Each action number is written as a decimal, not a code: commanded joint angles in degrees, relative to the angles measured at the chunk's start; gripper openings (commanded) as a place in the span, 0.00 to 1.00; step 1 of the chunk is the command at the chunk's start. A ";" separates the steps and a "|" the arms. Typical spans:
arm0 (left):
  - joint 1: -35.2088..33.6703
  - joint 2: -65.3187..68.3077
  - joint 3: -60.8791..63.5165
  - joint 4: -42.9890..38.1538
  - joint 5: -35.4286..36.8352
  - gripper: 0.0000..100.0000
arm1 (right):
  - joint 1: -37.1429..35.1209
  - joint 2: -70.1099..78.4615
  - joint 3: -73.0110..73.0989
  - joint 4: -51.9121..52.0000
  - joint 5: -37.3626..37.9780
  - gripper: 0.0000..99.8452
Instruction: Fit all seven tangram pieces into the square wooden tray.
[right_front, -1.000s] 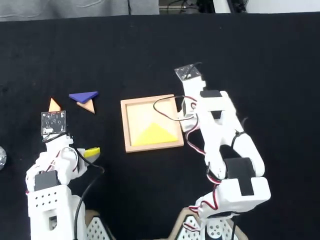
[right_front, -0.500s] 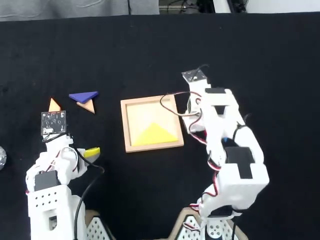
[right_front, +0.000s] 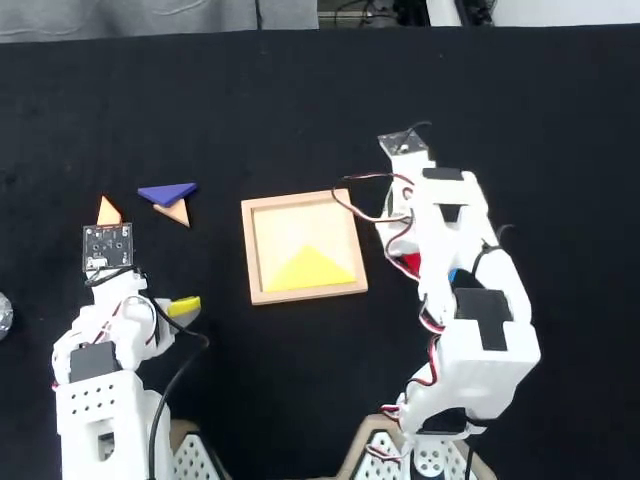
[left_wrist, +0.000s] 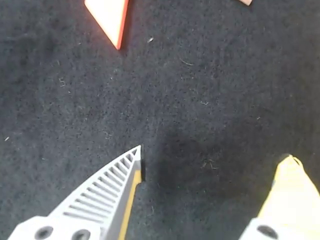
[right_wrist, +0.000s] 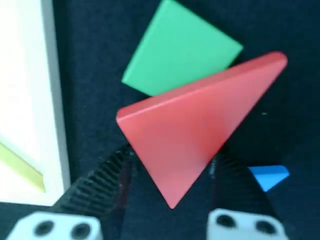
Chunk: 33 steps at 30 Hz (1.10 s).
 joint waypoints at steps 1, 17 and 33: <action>-0.40 -0.62 -0.40 -1.14 0.00 0.40 | 1.23 0.04 -1.80 -1.76 0.09 0.09; -0.22 -0.62 -0.31 -1.14 -2.99 0.40 | 5.36 -12.35 -1.36 3.78 -2.20 0.30; -0.22 -0.62 -0.31 -1.05 -2.99 0.40 | -1.93 9.54 -30.46 7.38 -5.27 0.26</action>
